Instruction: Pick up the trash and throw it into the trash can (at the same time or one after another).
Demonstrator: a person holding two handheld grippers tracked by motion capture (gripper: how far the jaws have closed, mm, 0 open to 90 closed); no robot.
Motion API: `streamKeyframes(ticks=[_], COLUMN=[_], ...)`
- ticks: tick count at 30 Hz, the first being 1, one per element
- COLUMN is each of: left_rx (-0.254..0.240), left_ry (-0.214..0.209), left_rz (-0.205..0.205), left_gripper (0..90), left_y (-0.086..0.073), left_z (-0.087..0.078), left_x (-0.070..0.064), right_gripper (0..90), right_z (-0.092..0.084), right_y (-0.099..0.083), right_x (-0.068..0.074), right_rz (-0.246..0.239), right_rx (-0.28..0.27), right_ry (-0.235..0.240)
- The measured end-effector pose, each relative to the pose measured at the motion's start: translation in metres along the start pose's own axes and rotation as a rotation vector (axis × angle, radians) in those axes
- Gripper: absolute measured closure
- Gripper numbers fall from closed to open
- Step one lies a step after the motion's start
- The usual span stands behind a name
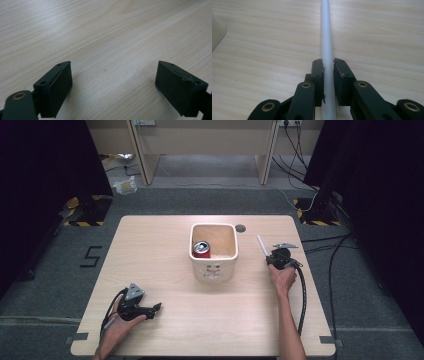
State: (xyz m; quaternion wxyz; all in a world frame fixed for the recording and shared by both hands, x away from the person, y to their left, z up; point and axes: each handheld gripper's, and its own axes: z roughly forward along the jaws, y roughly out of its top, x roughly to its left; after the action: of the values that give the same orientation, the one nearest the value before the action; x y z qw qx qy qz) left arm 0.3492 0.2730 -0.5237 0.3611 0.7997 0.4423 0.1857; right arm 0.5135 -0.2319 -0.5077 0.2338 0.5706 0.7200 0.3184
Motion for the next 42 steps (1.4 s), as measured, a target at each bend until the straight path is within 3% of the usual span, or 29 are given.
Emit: streamKeyframes(ticks=[6, 18, 29, 42], left_rx=[0.0, 0.001, 0.0, 0.0], left_ry=[0.0, 0.0, 0.0, 0.0], left_rz=[-0.001, 0.002, 0.0, 0.0], left_gripper=[13.2, 13.2, 13.2, 13.2], left_y=[0.0, 0.0, 0.0, 0.0], left_z=[0.0, 0.0, 0.0, 0.0], left_x=[0.0, 0.0, 0.0, 0.0], right_gripper=[79.3, 79.5, 79.4, 79.4], right_z=[-0.001, -0.029, -0.059, -0.077], right_y=[0.0, 0.018, 0.045, 0.069], right_x=[-0.002, -0.002, 0.01, 0.024], right_rz=[0.01, 0.023, -0.004, -0.03], right_rx=[-0.01, -0.114, -0.187, -0.23], right_ry=[0.0, 0.038, 0.077, 0.121])
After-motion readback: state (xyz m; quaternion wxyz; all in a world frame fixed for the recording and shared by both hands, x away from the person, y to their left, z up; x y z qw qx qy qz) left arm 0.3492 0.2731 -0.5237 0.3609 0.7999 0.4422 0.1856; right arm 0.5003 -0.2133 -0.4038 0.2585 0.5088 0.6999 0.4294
